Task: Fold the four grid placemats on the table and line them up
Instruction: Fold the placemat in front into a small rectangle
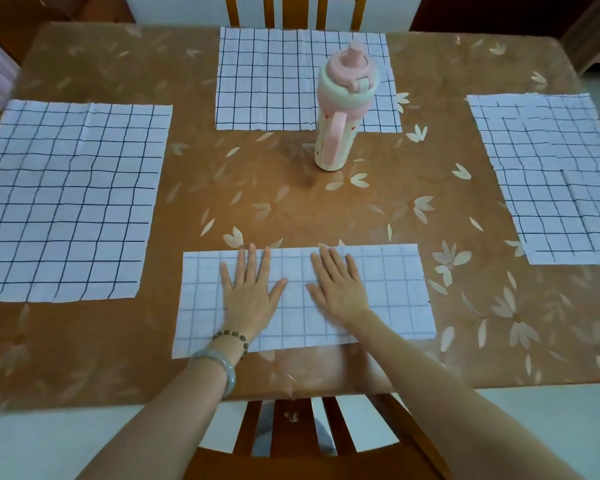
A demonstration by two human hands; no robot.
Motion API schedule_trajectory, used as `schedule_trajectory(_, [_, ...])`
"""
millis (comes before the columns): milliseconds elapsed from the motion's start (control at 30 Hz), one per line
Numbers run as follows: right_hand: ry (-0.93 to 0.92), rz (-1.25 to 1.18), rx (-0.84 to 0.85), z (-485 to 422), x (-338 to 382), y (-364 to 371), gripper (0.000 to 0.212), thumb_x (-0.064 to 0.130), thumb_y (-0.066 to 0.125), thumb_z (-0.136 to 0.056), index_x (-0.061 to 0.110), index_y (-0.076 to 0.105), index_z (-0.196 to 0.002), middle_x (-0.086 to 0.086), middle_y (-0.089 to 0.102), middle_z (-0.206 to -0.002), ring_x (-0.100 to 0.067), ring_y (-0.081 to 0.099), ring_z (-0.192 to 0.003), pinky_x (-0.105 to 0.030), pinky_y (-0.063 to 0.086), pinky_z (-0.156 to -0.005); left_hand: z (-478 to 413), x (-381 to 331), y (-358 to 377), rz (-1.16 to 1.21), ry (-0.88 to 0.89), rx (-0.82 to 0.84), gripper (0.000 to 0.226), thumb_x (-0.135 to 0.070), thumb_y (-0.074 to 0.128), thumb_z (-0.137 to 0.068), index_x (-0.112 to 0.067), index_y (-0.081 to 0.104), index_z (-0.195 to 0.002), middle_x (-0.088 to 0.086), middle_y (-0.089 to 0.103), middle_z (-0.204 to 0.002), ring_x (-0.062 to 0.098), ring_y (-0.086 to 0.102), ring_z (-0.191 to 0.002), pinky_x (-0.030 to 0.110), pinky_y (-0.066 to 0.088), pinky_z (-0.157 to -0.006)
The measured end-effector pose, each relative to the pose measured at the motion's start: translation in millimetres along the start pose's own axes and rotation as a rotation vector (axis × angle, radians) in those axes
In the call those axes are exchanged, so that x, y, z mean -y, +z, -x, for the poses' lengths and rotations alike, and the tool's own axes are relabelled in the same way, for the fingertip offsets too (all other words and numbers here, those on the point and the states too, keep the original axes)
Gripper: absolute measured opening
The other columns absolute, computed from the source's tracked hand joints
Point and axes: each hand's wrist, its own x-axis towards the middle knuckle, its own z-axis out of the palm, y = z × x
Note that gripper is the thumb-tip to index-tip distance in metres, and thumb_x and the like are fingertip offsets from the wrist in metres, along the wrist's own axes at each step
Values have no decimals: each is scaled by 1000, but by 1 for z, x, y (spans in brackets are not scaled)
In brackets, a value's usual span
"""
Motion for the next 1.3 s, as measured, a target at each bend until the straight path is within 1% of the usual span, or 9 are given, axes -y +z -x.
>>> schedule_trajectory(167, [146,-21,16,6,-47,-10,70,50,10,-94,9,18,-150,-9,16,-158,-23,11,-146,-40,-3,-117,1,-2,1,7,-20,-14,69,-66,7,-94,-29,-11,-150,2,-7,-161,22,-13,-148,57,-8,-115])
schedule_trajectory(300, [274,-38,-66,7,-69,-21,74,51,4,-92,8,16,-150,-9,12,-159,-20,7,-147,-41,-2,-117,0,-5,2,16,-48,-10,74,-68,6,-93,-26,-5,-153,5,-3,-162,24,-8,-149,57,-7,-115])
schedule_trajectory(500, [22,-48,-110,1,-3,-23,55,33,28,-96,4,37,-142,-19,37,-148,-33,34,-138,-50,25,-113,0,3,0,2,4,-64,74,-66,5,-94,-23,1,-154,8,3,-162,26,-2,-149,54,-1,-118])
schedule_trajectory(600, [-70,-54,-34,0,19,-9,53,36,23,-100,8,41,-141,-17,40,-147,-33,36,-137,-48,20,-110,1,7,3,-29,52,-73,70,-63,7,-95,-23,6,-153,9,12,-161,25,5,-149,54,1,-118])
schedule_trajectory(700, [-54,-17,37,0,11,-1,58,44,8,-101,16,35,-145,-15,35,-151,-32,30,-140,-48,16,-112,3,12,4,-26,49,-43,69,-64,7,-94,-28,-4,-152,4,0,-161,22,-5,-149,49,-8,-118])
schedule_trajectory(900, [211,18,46,19,-63,-11,68,58,-7,-91,26,3,-150,-8,5,-159,-25,2,-147,-42,-6,-116,3,46,-3,-20,-14,-20,70,-67,-1,-91,-32,-9,-151,-2,-10,-160,21,-10,-148,46,-12,-116])
schedule_trajectory(1100, [371,51,83,40,-107,-26,72,60,-2,-90,24,1,-152,-9,-1,-160,-24,-7,-147,-43,-10,-115,17,93,-16,2,-199,-10,71,-63,10,-94,-27,-2,-154,4,-2,-162,22,-4,-149,46,-6,-118])
schedule_trajectory(1200, [468,8,53,38,-100,-36,72,60,6,-94,18,13,-152,-18,4,-159,-31,-2,-147,-51,-3,-115,30,102,-25,37,-273,-19,77,-61,21,-95,-16,5,-154,11,5,-162,26,3,-149,45,3,-120])
schedule_trajectory(1300, [328,-101,-55,30,-63,-48,64,52,33,-93,9,43,-139,-27,33,-146,-44,31,-135,-55,25,-108,38,93,-39,123,-399,-84,79,-56,48,-91,-5,25,-148,18,30,-153,33,26,-141,47,24,-114])
